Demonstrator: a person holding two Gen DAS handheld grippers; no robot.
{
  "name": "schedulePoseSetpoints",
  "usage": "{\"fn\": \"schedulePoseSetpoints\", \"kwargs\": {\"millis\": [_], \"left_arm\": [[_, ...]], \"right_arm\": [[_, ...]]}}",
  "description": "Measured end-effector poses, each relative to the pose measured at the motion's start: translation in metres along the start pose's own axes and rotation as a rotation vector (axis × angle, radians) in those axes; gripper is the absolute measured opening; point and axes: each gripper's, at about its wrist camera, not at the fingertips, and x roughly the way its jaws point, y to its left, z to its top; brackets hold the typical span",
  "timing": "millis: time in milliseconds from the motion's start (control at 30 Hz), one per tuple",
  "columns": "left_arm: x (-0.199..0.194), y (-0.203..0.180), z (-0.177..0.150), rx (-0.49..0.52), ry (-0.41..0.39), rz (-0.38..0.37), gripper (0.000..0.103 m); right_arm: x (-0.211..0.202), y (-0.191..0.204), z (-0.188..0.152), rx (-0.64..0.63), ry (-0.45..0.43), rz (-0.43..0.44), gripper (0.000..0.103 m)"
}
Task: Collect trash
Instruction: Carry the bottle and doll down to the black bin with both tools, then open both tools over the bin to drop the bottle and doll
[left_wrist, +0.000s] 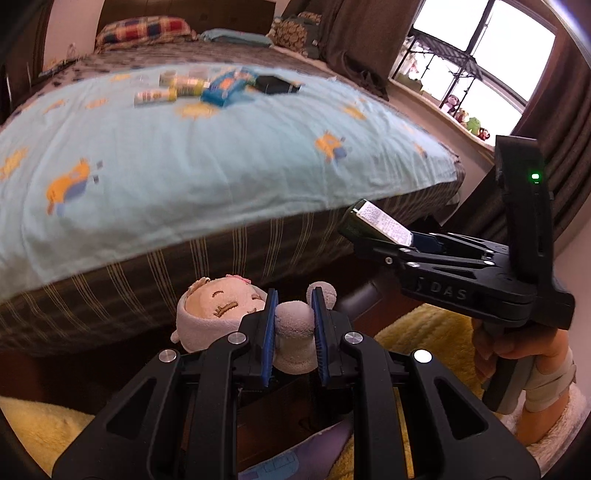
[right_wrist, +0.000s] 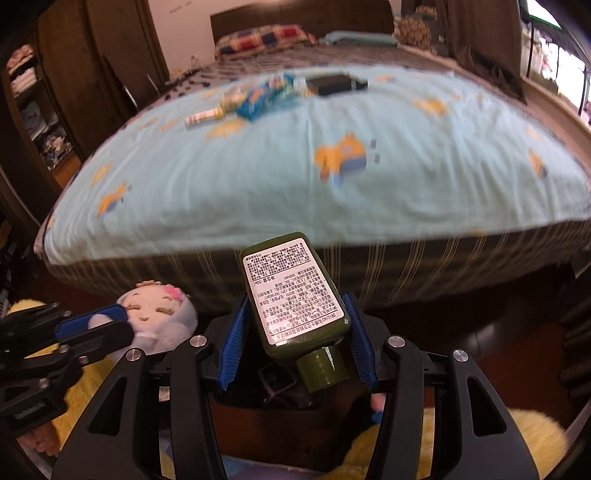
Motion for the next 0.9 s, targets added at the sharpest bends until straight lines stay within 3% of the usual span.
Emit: {"fn": "schedulePoseSetpoints", "kwargs": {"millis": [133,433,567,900], "left_arm": [[0.032,0.015,-0.015,-0.052,0.052,-0.007,0.017],[0.095,0.043,-0.04,-0.077,0.164,0.053,0.017],[0.114,0.051,-0.048,-0.079,0.197,0.054,0.017],[0.14,0.068,-0.06,-0.121,0.285,0.06,0.018]], "right_arm": [[0.026,-0.002,-0.015,0.014,0.064,-0.009,0.052],[0.086,-0.009,-0.036,0.056,0.199,0.011,0.052],[0.105,-0.013,-0.042,0.076,0.225,0.06,0.052],[0.13,-0.007,-0.054,0.102,0.279,0.079,0.052]]}}
